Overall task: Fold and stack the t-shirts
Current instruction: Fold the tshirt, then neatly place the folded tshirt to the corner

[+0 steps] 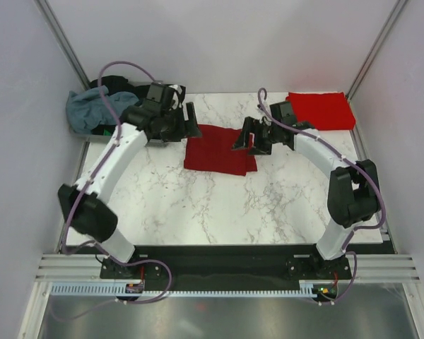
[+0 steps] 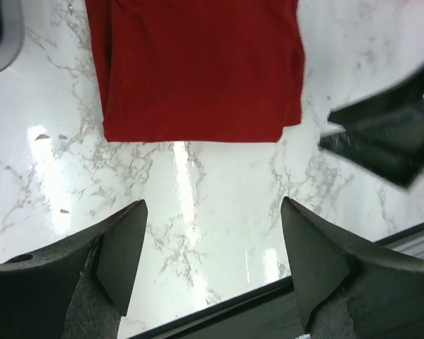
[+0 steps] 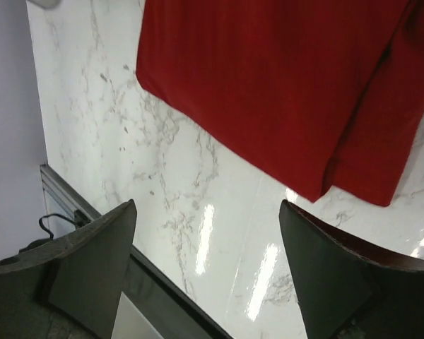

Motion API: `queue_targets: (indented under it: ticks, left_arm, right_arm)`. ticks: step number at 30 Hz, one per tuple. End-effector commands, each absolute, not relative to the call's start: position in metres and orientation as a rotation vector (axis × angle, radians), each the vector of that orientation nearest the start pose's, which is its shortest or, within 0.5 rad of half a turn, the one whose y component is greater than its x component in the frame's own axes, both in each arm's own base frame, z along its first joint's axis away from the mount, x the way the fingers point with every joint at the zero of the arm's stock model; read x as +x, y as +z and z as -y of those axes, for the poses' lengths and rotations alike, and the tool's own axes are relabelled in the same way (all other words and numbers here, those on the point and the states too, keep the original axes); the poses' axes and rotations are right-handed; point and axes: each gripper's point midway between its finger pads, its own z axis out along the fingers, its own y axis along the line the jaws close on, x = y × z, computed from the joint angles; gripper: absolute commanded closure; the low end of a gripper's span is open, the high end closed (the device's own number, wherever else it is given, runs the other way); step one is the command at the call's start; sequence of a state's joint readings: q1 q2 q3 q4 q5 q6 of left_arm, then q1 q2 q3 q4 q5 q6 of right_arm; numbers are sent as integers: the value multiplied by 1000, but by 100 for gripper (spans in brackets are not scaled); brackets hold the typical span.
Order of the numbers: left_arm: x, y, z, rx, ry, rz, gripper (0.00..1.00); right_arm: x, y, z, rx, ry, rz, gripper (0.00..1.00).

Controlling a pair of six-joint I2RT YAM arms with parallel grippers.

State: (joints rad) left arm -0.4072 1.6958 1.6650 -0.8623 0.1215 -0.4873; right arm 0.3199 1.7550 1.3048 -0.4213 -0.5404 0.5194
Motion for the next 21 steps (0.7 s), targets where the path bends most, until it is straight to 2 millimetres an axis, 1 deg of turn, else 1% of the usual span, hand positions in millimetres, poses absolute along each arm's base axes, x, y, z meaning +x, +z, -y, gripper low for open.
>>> queue_targets:
  ticks: [1, 2, 3, 4, 5, 6, 7, 8, 9, 10, 11, 12, 13, 14, 15, 16, 17, 18, 19, 21]
  left_arm:
    - [329, 248, 173, 20, -442, -2497, 16]
    - [316, 262, 163, 13, -434, -2450, 16]
    - [303, 249, 155, 3, -409, -2474, 16]
    - [295, 248, 149, -6, -394, -2470, 16]
    - [283, 260, 140, -13, -391, -2416, 16]
    - [270, 244, 134, -12, -375, -2448, 16]
    - [263, 243, 131, -10, -375, -2442, 15]
    - [258, 242, 121, -25, -337, -2423, 15]
    - [246, 239, 115, -36, -333, -2409, 14]
    - [240, 238, 113, -61, -349, -2397, 12]
    - [234, 238, 112, -61, -366, -2386, 11]
    - [225, 237, 110, -65, -383, -2366, 11]
    - [222, 238, 109, -70, -394, -2352, 11]
    - [220, 238, 107, -72, -394, -2339, 11]
    - [214, 238, 103, -76, -394, -2317, 11]
    - [213, 237, 100, -75, -379, -2311, 10]
    - [212, 238, 96, -81, -361, -2296, 10]
    - [210, 237, 94, -82, -354, -2291, 10]
    - [207, 241, 92, -88, -363, -2267, 9]
    - [204, 242, 91, -92, -369, -2253, 10]
  right_arm:
    - [396, 144, -213, 6, 891, -2527, 10]
    - [407, 142, -206, 30, 859, -2535, 9]
    - [415, 139, -201, 40, 825, -2534, 9]
    - [420, 137, -199, 35, 818, -2536, 9]
    - [431, 132, -196, 50, 812, -2543, 9]
    - [436, 131, -197, 46, 826, -2543, 9]
    - [442, 128, -197, 45, 828, -2545, 9]
    - [453, 124, -197, 47, 828, -2542, 9]
    - [460, 123, -196, 54, 829, -2534, 10]
    - [470, 118, -198, 51, 847, -2520, 10]
    - [475, 116, -198, 59, 862, -2510, 10]
    - [481, 113, -198, 72, 870, -2505, 11]
    - [485, 109, -200, 76, 888, -2501, 11]
    - [494, 99, -199, 95, 896, -2502, 12]
    - [498, 93, -200, 101, 899, -2509, 12]
    - [502, 91, -203, 100, 906, -2507, 13]
    - [505, 78, -204, 115, 911, -2520, 13]
    - [506, 71, -203, 126, 907, -2528, 14]
    - [510, 63, -204, 129, 908, -2525, 15]
    - [510, 51, -204, 143, 910, -2537, 16]
